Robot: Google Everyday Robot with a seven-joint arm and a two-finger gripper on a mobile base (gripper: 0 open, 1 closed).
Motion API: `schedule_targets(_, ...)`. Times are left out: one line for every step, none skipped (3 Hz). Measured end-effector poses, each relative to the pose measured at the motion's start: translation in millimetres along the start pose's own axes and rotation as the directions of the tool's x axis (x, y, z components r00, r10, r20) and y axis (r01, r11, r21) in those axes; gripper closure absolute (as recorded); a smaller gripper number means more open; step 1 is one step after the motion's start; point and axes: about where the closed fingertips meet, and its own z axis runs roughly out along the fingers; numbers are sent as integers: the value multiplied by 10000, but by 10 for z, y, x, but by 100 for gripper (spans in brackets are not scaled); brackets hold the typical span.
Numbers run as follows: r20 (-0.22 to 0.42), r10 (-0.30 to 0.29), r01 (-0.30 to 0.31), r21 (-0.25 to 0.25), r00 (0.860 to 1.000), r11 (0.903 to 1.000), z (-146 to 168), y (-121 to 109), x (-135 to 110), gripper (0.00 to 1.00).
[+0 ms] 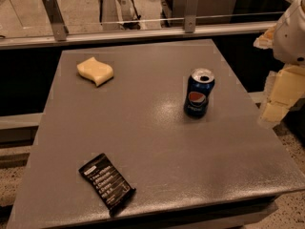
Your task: Move sponge near rxbar chocolate
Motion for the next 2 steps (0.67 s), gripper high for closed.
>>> schedule_targets(1, 0, 0, 2, 10000, 10000, 0, 0, 0, 0)
schedule_targets(548, -435, 437, -14, 9976, 9990, 123, -97, -454, 0)
